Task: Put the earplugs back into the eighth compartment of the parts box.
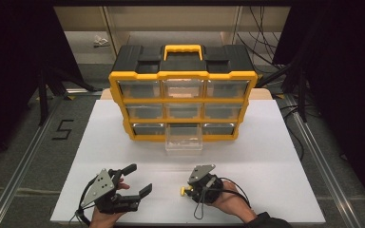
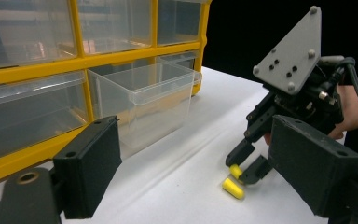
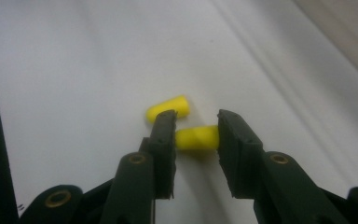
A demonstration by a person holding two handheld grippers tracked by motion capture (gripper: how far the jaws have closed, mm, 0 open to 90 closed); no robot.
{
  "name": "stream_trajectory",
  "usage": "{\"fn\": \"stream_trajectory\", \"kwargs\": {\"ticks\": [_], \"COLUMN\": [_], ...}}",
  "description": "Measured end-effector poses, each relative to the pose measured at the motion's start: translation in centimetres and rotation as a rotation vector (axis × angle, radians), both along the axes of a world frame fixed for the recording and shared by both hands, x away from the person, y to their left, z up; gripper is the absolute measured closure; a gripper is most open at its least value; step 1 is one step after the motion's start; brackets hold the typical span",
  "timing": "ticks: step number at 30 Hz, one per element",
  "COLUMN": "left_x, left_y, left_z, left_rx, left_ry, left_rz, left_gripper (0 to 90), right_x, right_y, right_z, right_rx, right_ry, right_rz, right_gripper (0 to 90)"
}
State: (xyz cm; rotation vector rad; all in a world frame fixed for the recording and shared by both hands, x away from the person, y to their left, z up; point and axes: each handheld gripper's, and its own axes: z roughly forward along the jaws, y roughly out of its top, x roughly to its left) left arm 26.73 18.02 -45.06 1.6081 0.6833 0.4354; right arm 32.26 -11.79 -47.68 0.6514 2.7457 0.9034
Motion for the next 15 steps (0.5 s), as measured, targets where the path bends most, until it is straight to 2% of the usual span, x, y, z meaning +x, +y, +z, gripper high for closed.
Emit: {"fn": "stream_trajectory", "kwargs": {"ticks": [3,4,9,15], "left_x": [0.0,0.0,0.0,0.0], "left_y": [0.0,0.0,0.0,0.0], "left_z": [0.0,0.0,0.0,0.0], "left_rx": [0.000,0.000,-0.002,-0.001], "left_ry": [0.001,0.000,0.001,0.003], "left_rz": [0.000,0.000,0.001,0.002], "left_gripper": [16.4,16.4,16.4,16.4], "right_x": [0.2,0.3,0.4,0.5], "right_y": [-0.4,-0.8,-1.3,-1.9], "right_z": [0.4,0.8,1.5,2.8], "right_rx": [0.015,0.041,0.076,0.151], "right_ry": [-0.016,-0.024,-0.040,-0.079], "right_rz": [-0.010,-0.024,-0.044,-0.073], "right_gripper": [68.6,68.6,68.7,68.6]}}
